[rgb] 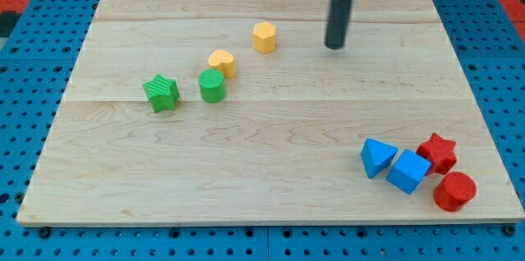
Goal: Push the yellow hexagon towards the top right of the board
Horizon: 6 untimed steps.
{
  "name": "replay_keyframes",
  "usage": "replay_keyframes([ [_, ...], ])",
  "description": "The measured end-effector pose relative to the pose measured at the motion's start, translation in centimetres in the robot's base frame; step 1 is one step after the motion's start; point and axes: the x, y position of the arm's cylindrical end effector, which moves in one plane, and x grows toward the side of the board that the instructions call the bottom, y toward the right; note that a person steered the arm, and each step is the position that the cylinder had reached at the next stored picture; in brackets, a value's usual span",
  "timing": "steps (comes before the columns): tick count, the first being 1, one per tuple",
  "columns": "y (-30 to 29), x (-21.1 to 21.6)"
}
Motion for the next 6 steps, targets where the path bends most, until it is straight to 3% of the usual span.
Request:
replay_keyframes([
  [2,-11.0,2.5],
  [4,-16.7,-3.6],
  [5,-20.4,-3.1],
  [6,-16.8,-7.4],
])
